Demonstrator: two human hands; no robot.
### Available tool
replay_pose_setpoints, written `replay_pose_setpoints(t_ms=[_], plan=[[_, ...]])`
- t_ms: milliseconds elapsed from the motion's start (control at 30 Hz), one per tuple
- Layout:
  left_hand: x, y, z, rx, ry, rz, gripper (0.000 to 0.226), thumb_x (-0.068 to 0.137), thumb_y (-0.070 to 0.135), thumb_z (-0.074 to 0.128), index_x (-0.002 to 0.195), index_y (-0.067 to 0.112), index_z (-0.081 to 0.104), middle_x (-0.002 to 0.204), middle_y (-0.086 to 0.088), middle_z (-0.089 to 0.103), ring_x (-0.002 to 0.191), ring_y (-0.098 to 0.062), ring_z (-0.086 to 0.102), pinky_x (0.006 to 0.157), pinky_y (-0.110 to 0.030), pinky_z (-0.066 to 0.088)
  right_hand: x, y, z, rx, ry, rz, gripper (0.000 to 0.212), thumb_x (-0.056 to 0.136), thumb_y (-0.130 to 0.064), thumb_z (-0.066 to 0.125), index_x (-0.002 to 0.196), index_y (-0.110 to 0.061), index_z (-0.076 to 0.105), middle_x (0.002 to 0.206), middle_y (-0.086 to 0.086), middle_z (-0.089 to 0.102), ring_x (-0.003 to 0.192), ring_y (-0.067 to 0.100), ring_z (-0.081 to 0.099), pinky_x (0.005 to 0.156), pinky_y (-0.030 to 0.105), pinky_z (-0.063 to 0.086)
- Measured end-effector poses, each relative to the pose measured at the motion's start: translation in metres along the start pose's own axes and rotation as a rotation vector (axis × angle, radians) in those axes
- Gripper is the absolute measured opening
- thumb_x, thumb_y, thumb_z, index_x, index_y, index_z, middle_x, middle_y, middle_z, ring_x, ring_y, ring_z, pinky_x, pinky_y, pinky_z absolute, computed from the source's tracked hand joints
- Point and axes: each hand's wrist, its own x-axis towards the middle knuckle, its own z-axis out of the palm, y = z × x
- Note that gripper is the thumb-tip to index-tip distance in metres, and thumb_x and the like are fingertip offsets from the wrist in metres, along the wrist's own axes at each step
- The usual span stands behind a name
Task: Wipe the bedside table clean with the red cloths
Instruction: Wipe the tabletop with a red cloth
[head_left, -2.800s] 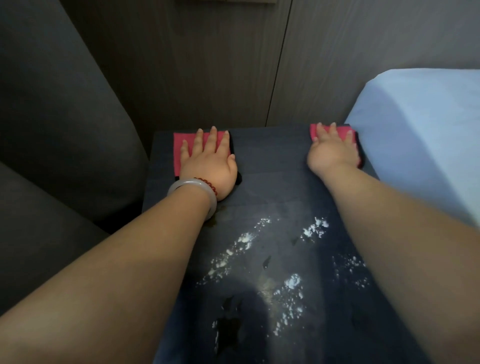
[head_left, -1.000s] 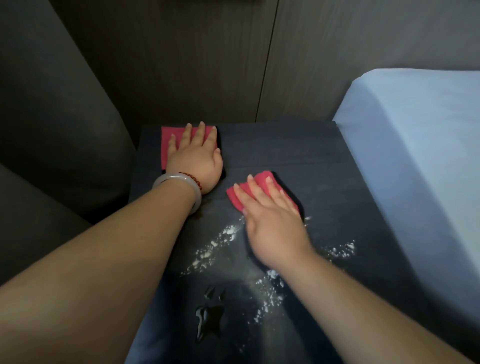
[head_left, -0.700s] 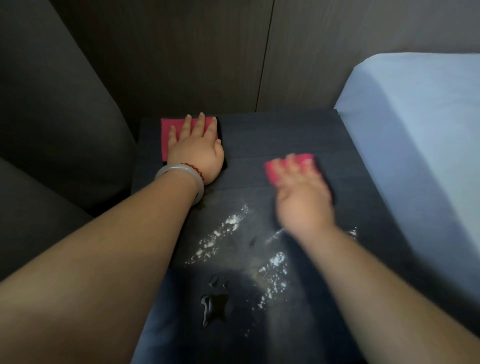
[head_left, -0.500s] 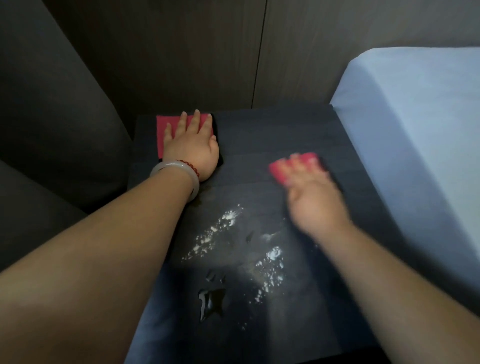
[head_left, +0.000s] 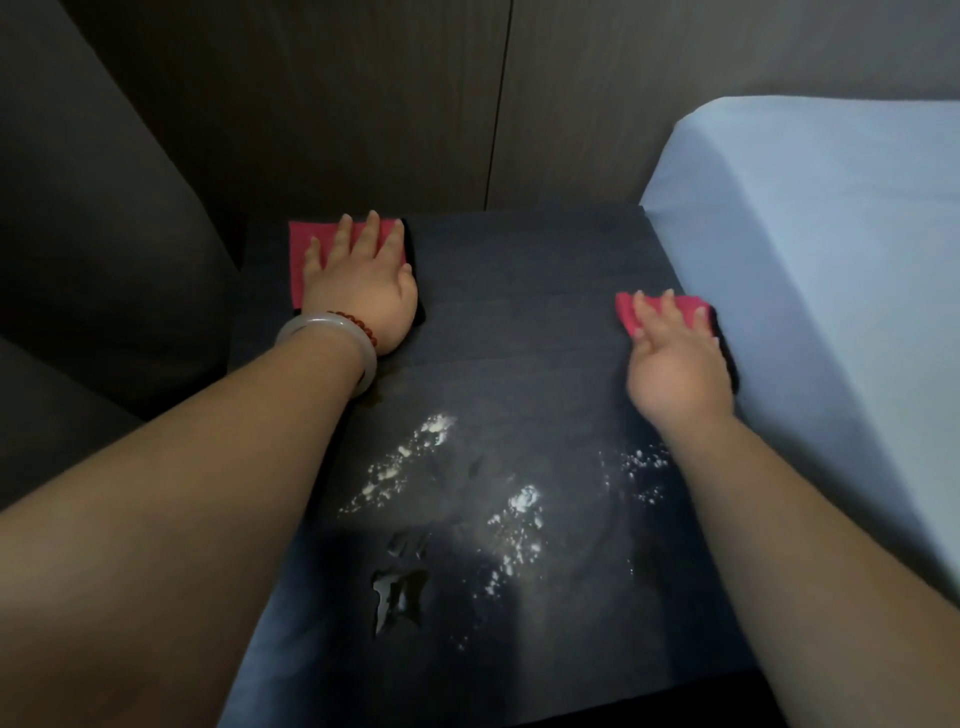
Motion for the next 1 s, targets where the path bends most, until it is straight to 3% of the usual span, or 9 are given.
replay_pose_setpoints(t_ms=[33,100,200,233,400,467,700,900,1000], plan=[[0.001,-0.001,0.000,-0.005,-0.001,0.008,0.057,0.100,0.039,0.018,0.155,0.027,0.007,0.164,0.000,0.002,0.150,-0.025,-0.001,0.119,-0.051,0.003,-0.004,-0.010,0.004,-0.013,0.017,0.013,0.054,0.100,-0.026,0.023,0.154,-0.031,0.025,0.163,0.002,0.016,0.149,0.033,0.008,0.119,0.042,0.009],[0.000,-0.002,0.001,-0.022,0.001,0.020,0.058,0.100,0.039,0.019,0.155,0.027,0.009,0.164,0.000,0.002,0.150,-0.025,-0.001,0.119,-0.050,0.001,-0.038,-0.051,0.024,-0.026,0.014,-0.200,0.066,0.090,-0.029,0.010,0.154,-0.029,0.025,0.163,0.001,0.017,0.150,0.032,0.009,0.121,0.042,0.009],[-0.004,-0.004,0.003,-0.059,0.048,0.027,0.057,0.100,0.037,0.023,0.155,0.024,0.016,0.163,-0.003,0.010,0.149,-0.024,0.003,0.120,-0.048,0.001,-0.095,-0.088,0.036,0.042,-0.107,-0.532,0.058,0.095,-0.027,0.025,0.152,-0.039,0.026,0.161,-0.011,0.014,0.151,0.021,0.004,0.119,0.036,0.006],[-0.006,-0.004,0.003,-0.078,0.063,0.036,0.056,0.100,0.036,0.025,0.154,0.023,0.019,0.162,-0.005,0.015,0.149,-0.025,0.006,0.120,-0.048,0.002,-0.093,-0.084,0.032,0.048,-0.109,-0.562,0.057,0.096,-0.028,0.028,0.151,-0.040,0.026,0.161,-0.012,0.015,0.151,0.020,0.005,0.119,0.035,0.006],[-0.013,-0.003,-0.013,-0.016,0.015,0.039,0.055,0.101,0.040,0.018,0.153,0.021,0.026,0.160,-0.001,0.025,0.149,-0.023,0.007,0.115,-0.052,-0.012,-0.020,-0.017,0.009,-0.025,-0.005,-0.203,0.050,0.103,-0.025,0.030,0.151,-0.034,0.029,0.162,-0.002,0.020,0.150,0.028,0.010,0.120,0.037,0.009],[-0.026,-0.005,-0.016,-0.058,0.075,0.057,0.054,0.101,0.039,0.019,0.149,0.019,0.035,0.156,-0.002,0.033,0.149,-0.024,0.010,0.116,-0.053,-0.011,-0.022,-0.019,0.009,-0.030,-0.004,-0.147,0.051,0.103,-0.025,0.033,0.152,-0.034,0.027,0.162,-0.001,0.017,0.150,0.029,0.007,0.120,0.037,0.008],[-0.102,-0.026,-0.003,-0.260,0.262,0.096,0.051,0.096,0.034,0.028,0.137,0.014,0.051,0.145,-0.010,0.048,0.142,-0.031,0.029,0.118,-0.050,0.012,-0.118,-0.064,0.027,0.009,-0.097,-0.522,0.051,0.103,-0.027,0.032,0.152,-0.040,0.025,0.161,-0.014,0.012,0.151,0.019,0.002,0.119,0.033,0.002],[-0.160,-0.040,0.012,-0.225,0.238,0.043,0.057,0.094,0.037,0.025,0.143,0.015,0.046,0.153,-0.010,0.038,0.145,-0.030,0.020,0.120,-0.047,0.008,-0.075,-0.020,0.010,-0.071,-0.042,-0.188,0.052,0.103,-0.027,0.029,0.153,-0.036,0.022,0.163,-0.005,0.014,0.150,0.028,0.006,0.121,0.038,0.009],[-0.164,-0.039,0.014,-0.225,0.242,0.056,0.057,0.094,0.037,0.025,0.143,0.017,0.045,0.153,-0.008,0.038,0.146,-0.030,0.019,0.120,-0.046,0.006,-0.107,-0.049,0.020,-0.068,-0.074,-0.292,0.055,0.101,-0.025,0.032,0.154,-0.035,0.020,0.163,-0.006,0.011,0.151,0.028,0.003,0.121,0.036,0.007]])
